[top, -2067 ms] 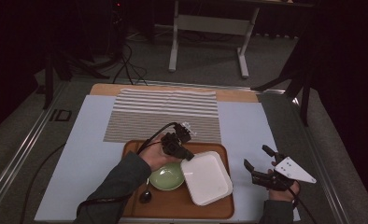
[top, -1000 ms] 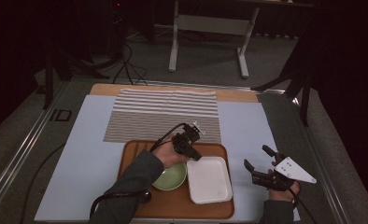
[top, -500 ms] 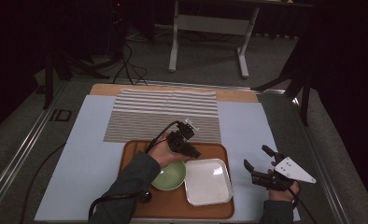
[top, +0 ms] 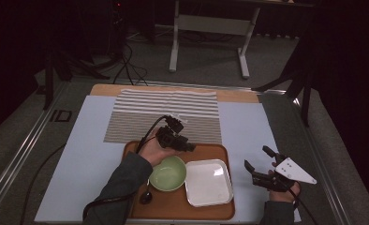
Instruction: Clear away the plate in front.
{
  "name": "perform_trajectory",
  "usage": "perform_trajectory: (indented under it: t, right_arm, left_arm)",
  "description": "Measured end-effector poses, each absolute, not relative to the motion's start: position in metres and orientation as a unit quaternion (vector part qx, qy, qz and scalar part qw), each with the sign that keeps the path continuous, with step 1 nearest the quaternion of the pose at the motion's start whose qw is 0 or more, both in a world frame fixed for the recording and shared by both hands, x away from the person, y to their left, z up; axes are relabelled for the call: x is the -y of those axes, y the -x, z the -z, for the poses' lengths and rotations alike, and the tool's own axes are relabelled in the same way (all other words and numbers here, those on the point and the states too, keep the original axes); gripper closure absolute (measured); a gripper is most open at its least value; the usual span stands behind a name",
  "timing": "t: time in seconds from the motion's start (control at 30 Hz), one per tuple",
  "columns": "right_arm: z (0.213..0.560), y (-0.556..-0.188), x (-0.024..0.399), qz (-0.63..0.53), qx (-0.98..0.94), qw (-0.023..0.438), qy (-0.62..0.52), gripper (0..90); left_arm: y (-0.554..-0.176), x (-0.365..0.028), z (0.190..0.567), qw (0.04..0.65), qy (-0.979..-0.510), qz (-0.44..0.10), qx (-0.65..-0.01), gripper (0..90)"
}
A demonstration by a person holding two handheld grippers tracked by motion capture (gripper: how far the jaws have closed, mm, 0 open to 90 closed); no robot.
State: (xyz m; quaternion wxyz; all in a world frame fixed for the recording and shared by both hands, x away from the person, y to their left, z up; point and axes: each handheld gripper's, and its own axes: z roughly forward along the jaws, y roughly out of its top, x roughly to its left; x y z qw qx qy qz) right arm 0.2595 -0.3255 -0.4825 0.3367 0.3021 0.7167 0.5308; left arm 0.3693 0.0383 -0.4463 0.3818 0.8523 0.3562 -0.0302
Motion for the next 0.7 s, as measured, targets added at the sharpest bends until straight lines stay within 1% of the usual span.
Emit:
perform_trajectory:
  t: [0.2, 0.47, 0.53, 0.57, 0.7]
  right_arm:
    - [0.483, -0.26, 0.326, -0.531, -0.716, 0.337, -0.304, 14.0]
    - [0.482, -0.259, 0.326, -0.531, -0.716, 0.337, -0.303, 14.0]
    - [0.482, -0.259, 0.326, -0.531, -0.716, 0.337, -0.303, 14.0]
    - [0.482, -0.259, 0.326, -0.53, -0.716, 0.337, -0.304, 14.1]
    - [0.483, -0.26, 0.326, -0.53, -0.716, 0.337, -0.305, 14.0]
  left_arm:
    - [-0.366, -0.049, 0.439, 0.401, -0.841, 0.008, -0.363, 46.9]
    - [-0.358, -0.065, 0.43, 0.435, -0.817, -0.031, -0.377, 47.1]
    - [-0.358, -0.065, 0.43, 0.435, -0.817, -0.031, -0.377, 46.8]
    - [-0.354, -0.074, 0.426, 0.445, -0.807, -0.053, -0.384, 44.4]
    - [-0.35, -0.087, 0.424, 0.459, -0.794, -0.066, -0.394, 43.2]
